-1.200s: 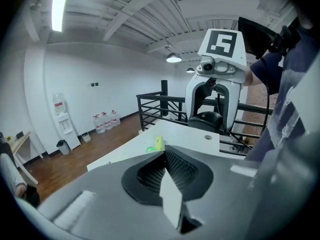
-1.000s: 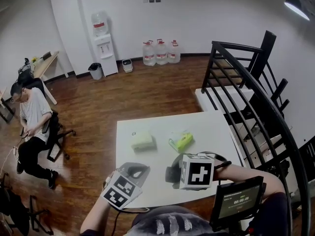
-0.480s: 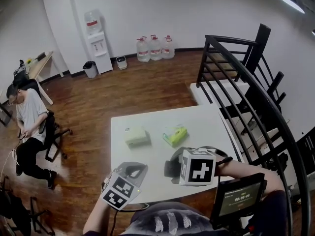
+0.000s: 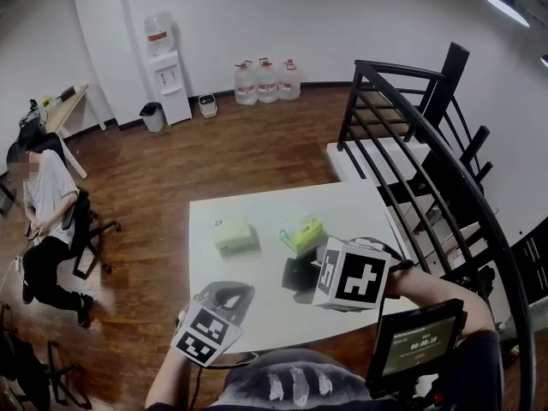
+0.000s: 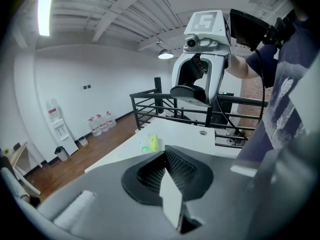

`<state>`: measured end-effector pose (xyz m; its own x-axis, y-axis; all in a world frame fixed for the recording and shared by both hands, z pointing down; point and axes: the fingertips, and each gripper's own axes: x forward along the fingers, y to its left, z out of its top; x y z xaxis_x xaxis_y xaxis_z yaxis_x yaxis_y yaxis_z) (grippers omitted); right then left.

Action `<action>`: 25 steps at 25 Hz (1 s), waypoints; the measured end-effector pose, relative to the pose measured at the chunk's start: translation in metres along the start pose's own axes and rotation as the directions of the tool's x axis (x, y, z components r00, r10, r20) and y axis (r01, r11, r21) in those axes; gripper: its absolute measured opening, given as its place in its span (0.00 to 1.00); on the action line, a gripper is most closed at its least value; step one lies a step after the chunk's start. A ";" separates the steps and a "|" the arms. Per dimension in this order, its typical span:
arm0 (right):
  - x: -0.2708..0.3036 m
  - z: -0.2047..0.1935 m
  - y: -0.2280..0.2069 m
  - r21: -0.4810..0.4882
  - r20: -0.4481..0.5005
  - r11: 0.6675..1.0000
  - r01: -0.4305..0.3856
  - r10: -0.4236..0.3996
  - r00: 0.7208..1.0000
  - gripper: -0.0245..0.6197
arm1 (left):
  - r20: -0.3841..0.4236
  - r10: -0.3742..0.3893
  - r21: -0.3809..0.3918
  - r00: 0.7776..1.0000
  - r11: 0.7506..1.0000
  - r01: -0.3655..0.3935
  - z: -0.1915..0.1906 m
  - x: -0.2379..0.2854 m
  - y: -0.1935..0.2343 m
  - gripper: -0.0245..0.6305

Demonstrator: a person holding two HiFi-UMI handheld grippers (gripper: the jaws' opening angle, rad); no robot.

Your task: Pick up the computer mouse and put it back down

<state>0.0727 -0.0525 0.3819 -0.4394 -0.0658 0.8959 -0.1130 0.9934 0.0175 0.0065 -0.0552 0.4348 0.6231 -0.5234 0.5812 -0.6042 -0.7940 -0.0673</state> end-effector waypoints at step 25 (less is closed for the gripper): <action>0.162 -0.041 -0.104 0.525 -0.069 0.847 0.081 -0.052 0.996 0.50 | -0.022 -0.139 -0.074 0.990 0.988 0.137 -0.066 0.022 0.041 0.06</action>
<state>0.0496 -0.1625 0.5432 -0.3700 -0.1108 0.9224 -0.5991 0.7873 -0.1457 -0.0373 -0.0786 0.4986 0.6897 -0.4009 0.6030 -0.5482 -0.8331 0.0731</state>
